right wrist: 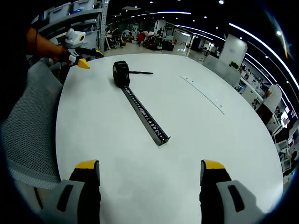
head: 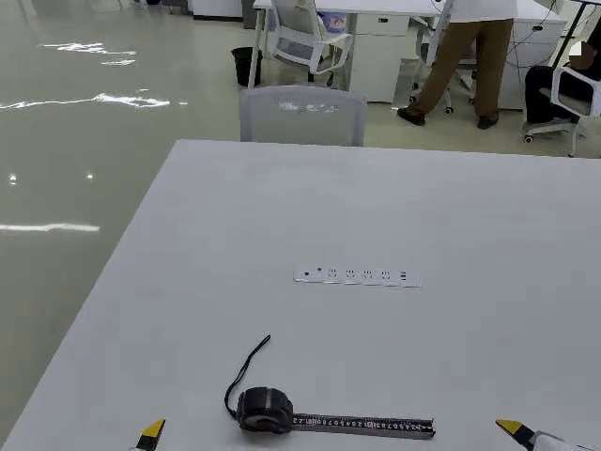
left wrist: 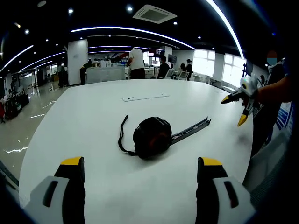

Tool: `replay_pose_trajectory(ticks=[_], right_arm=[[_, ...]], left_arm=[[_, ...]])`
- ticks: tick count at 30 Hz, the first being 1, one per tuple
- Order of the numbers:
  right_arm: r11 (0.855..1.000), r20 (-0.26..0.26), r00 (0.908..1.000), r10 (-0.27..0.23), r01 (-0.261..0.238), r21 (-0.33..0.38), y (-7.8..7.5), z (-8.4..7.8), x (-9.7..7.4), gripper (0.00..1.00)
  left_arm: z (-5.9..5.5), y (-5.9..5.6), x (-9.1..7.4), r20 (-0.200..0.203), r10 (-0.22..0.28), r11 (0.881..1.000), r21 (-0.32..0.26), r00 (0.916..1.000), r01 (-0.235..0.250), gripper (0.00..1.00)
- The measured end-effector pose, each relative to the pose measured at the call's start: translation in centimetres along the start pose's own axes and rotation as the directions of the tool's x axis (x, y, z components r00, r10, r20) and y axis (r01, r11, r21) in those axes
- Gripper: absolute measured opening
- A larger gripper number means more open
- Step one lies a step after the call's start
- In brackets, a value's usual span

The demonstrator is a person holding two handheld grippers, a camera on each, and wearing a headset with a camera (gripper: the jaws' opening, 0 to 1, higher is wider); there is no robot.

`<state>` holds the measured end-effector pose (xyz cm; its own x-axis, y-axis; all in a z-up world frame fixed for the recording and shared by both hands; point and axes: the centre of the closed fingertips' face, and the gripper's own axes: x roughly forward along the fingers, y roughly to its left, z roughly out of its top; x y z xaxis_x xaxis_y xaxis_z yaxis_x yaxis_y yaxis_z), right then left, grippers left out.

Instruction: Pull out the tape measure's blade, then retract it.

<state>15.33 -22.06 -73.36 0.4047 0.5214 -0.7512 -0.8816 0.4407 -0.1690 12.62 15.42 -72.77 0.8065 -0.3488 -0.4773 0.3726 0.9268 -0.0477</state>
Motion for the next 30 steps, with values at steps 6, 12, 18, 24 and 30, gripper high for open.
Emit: replay_pose_trajectory(ticks=[6, 12, 18, 24, 30], right_arm=[[0.996, -0.021, 0.9986, 0.049, -0.051, -0.07, -1.1, 1.4, 0.8, 0.87], [0.987, -0.048, 0.9951, 0.086, -0.092, -0.135, -2.3, 2.4, 2.3, 0.83], [0.941, -0.182, 0.9724, 0.145, -0.193, -0.277, -3.3, 2.5, 2.8, 0.79], [0.927, -0.208, 0.9616, 0.179, -0.236, -0.292, -4.0, 3.2, 3.9, 0.71], [0.917, -0.246, 0.9453, 0.214, -0.281, -0.282, -3.3, 2.2, 5.9, 0.66]], left_arm=[[1.0, 0.5, 0.3, 0.02, 0.049, 0.999, 0.021, 0.9986, -0.05, 0.99], [1.8, -0.3, 1.6, 0.04, 0.074, 0.997, 0.024, 0.9964, -0.075, 0.99], [2.0, -1.3, 2.5, 0.04, 0.071, 0.997, 0.02, 0.9967, -0.072, 0.99], [2.2, -1.0, 2.8, 0.056, 0.109, 0.994, -0.002, 0.9924, -0.109, 0.99], [2.2, -0.9, 3.1, 0.048, 0.116, 0.993, -0.027, 0.9921, -0.114, 0.99]])
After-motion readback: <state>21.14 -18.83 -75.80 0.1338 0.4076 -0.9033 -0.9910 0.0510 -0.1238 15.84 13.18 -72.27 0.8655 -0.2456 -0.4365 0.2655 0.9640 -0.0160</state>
